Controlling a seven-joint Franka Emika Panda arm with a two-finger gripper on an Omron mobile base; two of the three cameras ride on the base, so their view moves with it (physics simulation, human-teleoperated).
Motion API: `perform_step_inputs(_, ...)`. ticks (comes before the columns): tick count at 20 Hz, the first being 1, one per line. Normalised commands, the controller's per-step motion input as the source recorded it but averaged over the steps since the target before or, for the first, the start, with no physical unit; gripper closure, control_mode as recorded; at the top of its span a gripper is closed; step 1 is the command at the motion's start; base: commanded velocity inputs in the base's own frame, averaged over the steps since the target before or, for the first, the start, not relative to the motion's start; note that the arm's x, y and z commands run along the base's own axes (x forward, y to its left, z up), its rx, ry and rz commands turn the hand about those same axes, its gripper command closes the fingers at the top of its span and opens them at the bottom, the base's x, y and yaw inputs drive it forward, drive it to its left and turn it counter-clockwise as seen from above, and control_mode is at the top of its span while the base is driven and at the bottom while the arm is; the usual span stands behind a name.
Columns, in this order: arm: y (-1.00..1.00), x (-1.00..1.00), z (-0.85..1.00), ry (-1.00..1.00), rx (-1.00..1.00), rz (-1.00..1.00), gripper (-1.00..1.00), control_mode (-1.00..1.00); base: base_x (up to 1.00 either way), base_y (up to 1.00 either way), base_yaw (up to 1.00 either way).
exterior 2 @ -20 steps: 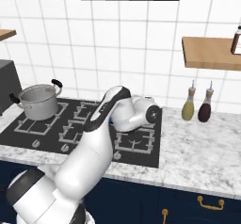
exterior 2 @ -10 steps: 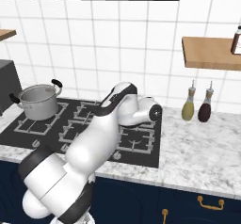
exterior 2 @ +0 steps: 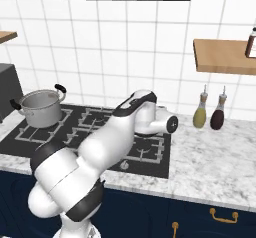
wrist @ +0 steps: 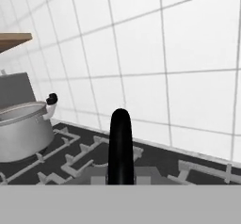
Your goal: Pick the kettle from the counter and place it on a stove burner. Then turn the burner on.
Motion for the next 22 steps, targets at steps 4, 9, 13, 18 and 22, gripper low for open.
perform_step_inputs(4, -0.03, 0.2, -0.36, -0.02, 0.0, 0.11, 1.0, -1.0, 0.0, 0.0, 0.0)
perform_step_inputs(9, -0.32, 0.03, -0.24, -0.02, 0.0, 0.1, 1.0, -1.0, 0.0, 0.0, 0.0)
perform_step_inputs(13, -0.2, 0.23, -0.28, -0.04, 0.0, 0.11, 1.0, -1.0, 0.0, 0.0, 0.0)
perform_step_inputs(18, -0.07, 0.3, -0.38, -0.08, 0.0, 0.12, 1.0, -1.0, 0.0, 0.0, 0.0)
perform_step_inputs(22, -0.2, 0.18, -0.37, -0.11, 0.0, 0.14, 1.0, -1.0, 0.0, 0.0, 0.0)
